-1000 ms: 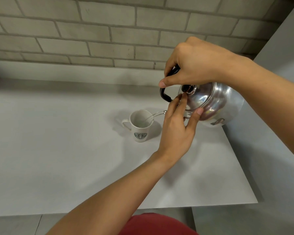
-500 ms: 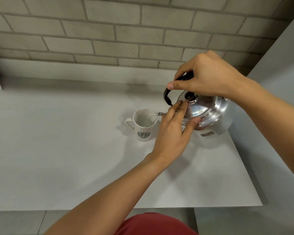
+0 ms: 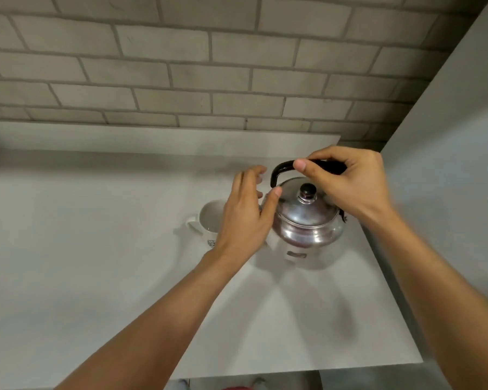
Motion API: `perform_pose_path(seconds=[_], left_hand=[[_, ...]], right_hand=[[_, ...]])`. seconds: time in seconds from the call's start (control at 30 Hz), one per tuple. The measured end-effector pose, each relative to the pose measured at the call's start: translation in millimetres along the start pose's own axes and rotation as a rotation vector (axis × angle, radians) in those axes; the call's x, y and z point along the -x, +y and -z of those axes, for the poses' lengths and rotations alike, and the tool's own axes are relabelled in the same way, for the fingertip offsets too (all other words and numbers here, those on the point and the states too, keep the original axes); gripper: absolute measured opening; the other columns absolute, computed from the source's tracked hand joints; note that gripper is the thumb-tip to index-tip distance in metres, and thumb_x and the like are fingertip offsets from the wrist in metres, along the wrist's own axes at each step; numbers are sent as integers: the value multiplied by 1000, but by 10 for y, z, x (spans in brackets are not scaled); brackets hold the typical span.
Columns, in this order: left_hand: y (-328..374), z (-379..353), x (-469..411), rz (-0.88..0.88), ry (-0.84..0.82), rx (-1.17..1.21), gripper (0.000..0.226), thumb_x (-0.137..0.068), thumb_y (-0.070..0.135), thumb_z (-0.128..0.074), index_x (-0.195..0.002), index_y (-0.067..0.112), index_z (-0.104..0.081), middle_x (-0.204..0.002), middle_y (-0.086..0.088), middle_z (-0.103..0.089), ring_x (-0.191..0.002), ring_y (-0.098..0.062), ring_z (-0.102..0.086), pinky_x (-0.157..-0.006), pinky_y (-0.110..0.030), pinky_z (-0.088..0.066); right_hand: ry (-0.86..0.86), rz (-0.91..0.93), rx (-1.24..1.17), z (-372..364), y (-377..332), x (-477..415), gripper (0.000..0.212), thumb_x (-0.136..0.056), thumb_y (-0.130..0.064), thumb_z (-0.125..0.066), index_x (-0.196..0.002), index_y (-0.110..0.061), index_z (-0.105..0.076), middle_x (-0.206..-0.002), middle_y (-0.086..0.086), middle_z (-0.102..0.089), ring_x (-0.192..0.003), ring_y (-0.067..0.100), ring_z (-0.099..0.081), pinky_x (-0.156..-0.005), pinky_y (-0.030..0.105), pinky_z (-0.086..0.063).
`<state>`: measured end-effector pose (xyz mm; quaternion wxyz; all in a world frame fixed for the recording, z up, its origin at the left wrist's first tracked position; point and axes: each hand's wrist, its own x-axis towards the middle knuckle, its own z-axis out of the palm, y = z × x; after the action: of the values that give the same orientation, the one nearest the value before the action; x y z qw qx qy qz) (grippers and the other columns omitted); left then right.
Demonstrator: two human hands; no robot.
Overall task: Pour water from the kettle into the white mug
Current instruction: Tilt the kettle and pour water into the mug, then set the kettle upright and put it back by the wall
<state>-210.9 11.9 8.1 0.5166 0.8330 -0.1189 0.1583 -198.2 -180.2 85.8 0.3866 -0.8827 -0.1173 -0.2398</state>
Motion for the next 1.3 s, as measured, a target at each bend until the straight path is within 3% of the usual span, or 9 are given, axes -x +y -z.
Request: perform_pose_path(seconds=[0.1, 0.2, 0.3, 0.37, 0.53, 0.63, 0.9, 1.17, 1.3], left_hand=[[54, -53, -235, -31, -103, -169, 47, -107, 43, -47, -152, 32, -41, -137, 7, -54, -100, -13, -63, -86, -32, -54], [83, -147, -401, -52, -124, -200, 34, -107, 32, -49, -139, 27, -59, -124, 4, -68, -106, -19, -65, -90, -44, -55], [44, -241, -541, -19, -108, -216, 31, -108, 30, -49, -135, 24, -63, -122, 2, -71, -108, -22, -66, -93, -41, -53], [-9, -280, -673, 3, -107, -258, 31, -108, 29, -49, -135, 23, -64, -125, 0, -71, -112, -23, -65, -94, -39, -52], [-255, -316, -1081, 69, -87, -326, 26, -108, 23, -49, -125, 15, -67, -113, -7, -70, -99, -28, -64, -79, -30, -41], [-417, -356, -1325, 95, -76, -345, 23, -108, 21, -50, -118, 10, -68, -105, -10, -69, -91, -28, -63, -72, -28, -37], [-879, -544, -1906, 205, -123, -311, 27, -108, 19, -48, -125, 7, -66, -110, -14, -72, -101, -31, -66, -77, -27, -38], [-1131, -607, -2159, 320, -118, -138, 28, -108, 18, -45, -125, 11, -66, -112, -11, -70, -105, -34, -66, -94, -48, -56], [-1222, -607, -2253, 344, -146, -91, 28, -108, 18, -46, -127, 11, -65, -113, -10, -68, -105, -36, -67, -92, -53, -59]], right_hand=[[20, -32, -65, 7, 153, 9, 26, -88, -48, -81, -97, -24, -86, -86, -17, -80, -84, 4, -76, -75, 26, -61], [21, -45, -126, -27, 348, -32, 22, -88, -49, -80, -97, -29, -84, -86, -20, -80, -87, 1, -76, -77, 21, -60], [-16, -85, -200, -64, 573, -125, 19, -86, -57, -75, -101, -46, -78, -99, -25, -78, -95, -2, -74, -82, 17, -57], [-50, -144, -209, -90, 777, -196, 33, -87, -66, -70, -116, -50, -72, -107, -21, -75, -105, 1, -70, -88, 20, -55], [-158, -265, -247, -277, 1313, -355, 46, -104, -50, -55, -147, -34, -58, -127, -19, -66, -116, -5, -62, -106, 25, -51], [-226, -273, -228, -438, 1502, -488, 43, -109, -31, -53, -151, -24, -55, -139, -3, -66, -127, 10, -61, -113, 36, -48], [-166, -351, -156, -962, 1771, -969, 33, -108, -18, -50, -138, -16, -64, -128, 8, -71, -117, 29, -68, -101, 49, -58], [-136, -382, -113, -1208, 1880, -1228, 32, -108, -14, -49, -136, -17, -65, -131, 5, -69, -118, 27, -66, -103, 50, -57], [-130, -425, -148, -1298, 1914, -1290, 31, -109, -14, -49, -135, -17, -65, -131, 6, -69, -119, 29, -66, -103, 51, -57]])
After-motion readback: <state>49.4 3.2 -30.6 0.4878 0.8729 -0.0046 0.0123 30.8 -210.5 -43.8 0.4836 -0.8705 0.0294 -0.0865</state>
